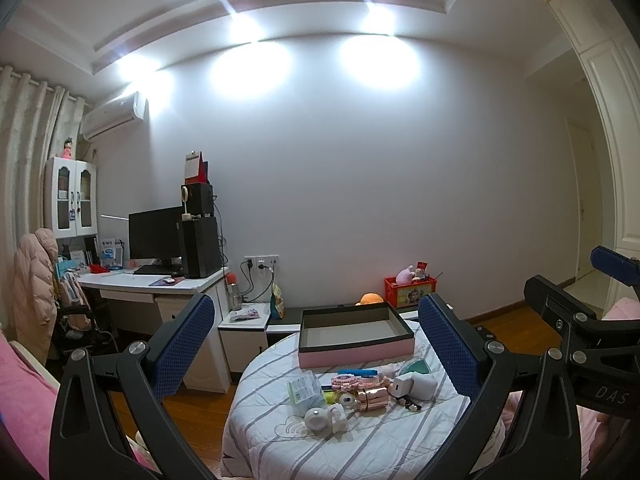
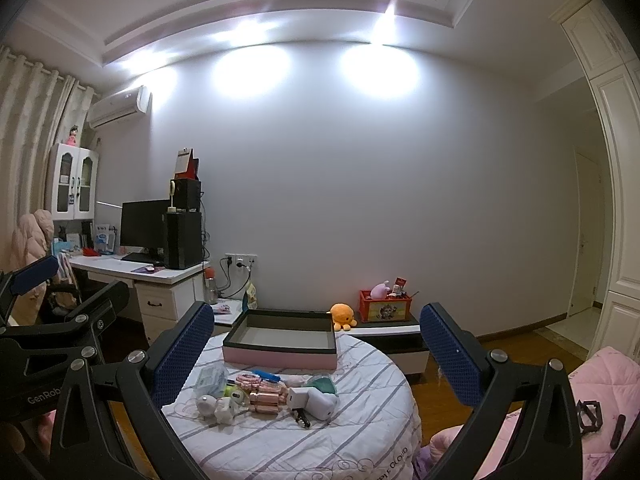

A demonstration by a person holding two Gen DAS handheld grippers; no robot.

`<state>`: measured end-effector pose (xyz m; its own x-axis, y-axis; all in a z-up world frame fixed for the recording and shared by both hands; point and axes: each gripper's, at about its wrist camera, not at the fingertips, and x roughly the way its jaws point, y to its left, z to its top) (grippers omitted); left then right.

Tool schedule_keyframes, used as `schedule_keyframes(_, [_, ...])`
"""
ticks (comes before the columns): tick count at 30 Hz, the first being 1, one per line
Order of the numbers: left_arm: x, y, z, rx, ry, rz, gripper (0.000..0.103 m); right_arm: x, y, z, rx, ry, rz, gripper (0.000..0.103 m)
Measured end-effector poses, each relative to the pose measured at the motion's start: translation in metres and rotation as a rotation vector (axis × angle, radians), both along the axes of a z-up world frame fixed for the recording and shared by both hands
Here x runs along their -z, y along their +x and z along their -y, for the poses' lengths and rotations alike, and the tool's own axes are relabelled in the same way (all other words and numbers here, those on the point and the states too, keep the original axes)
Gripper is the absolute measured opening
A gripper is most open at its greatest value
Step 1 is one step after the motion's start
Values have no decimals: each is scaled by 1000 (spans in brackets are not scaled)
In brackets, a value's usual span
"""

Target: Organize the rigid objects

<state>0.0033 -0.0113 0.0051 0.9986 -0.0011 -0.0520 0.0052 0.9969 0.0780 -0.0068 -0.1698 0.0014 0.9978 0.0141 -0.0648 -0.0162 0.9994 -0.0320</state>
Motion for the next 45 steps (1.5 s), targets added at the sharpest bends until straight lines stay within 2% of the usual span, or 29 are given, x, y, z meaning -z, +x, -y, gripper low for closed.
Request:
schedule_keyframes(9, [14, 18, -1, 26, -9, -26, 103, 8, 12, 2, 7, -10, -30, 103])
schedule_keyframes(13, [34, 34, -7, 34, -15, -51, 103, 21, 27, 1, -4, -27, -55, 103])
schedule_keyframes(17, [66, 65, -18, 23, -34, -141, 103, 46, 51, -2, -12, -51, -104, 103])
schedule_keyframes(25, [159, 144, -26, 50, -80, -422, 103, 119, 125, 13, -16, -18, -338, 103])
schedule_keyframes(31, [209, 192, -20, 31, -115, -555, 103, 159, 166, 22, -2, -13, -448, 103])
schedule_keyframes(35, [234, 222, -19, 4, -121, -642, 103, 181, 190, 30, -10, -2, -517, 103])
schedule_keyframes(37, [243, 233, -23, -31, -121, -659, 103, 191, 204, 34, -15, 1, -544, 103])
schedule_keyframes(42, [256, 256, -33, -44, -185, -726, 103, 203, 226, 38, -31, 7, -587, 103])
schedule_keyframes(45, [264, 264, -30, -49, -141, -738, 103, 207, 239, 38, -53, 13, -605, 103])
